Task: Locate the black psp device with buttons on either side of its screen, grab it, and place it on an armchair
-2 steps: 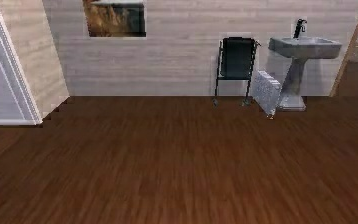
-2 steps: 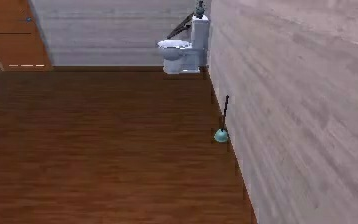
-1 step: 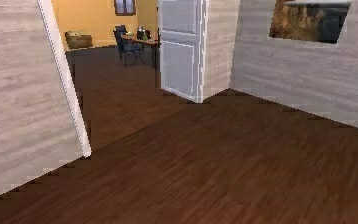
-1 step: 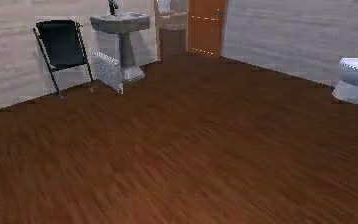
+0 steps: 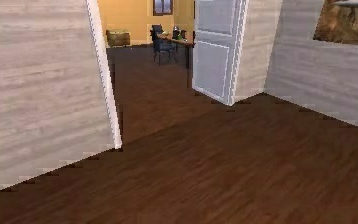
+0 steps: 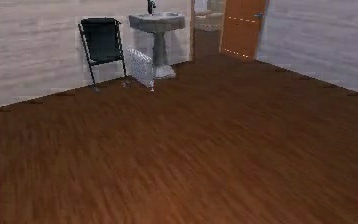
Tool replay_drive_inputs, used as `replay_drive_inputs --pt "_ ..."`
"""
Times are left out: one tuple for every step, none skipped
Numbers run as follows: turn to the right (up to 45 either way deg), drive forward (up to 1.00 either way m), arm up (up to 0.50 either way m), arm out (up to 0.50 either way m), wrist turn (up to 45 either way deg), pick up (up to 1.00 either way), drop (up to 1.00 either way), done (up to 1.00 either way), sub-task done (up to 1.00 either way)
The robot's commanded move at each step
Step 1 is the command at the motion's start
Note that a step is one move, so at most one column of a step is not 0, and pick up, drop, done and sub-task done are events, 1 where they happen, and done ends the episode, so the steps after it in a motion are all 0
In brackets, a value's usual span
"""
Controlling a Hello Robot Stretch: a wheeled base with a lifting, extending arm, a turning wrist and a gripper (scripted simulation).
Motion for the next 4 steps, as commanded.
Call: replay_drive_inputs --pt "0.0 1.0 0.0 0.0 0.0 0.0 0.0 0.0 0.0" --pt "0.0 1.0 0.0 0.0 0.0 0.0 0.0 0.0 0.0" --pt "-21.0 0.0 0.0 0.0 0.0 0.0 0.0 0.0 0.0" --pt "0.0 1.0 0.0 0.0 0.0 0.0 0.0 0.0 0.0"
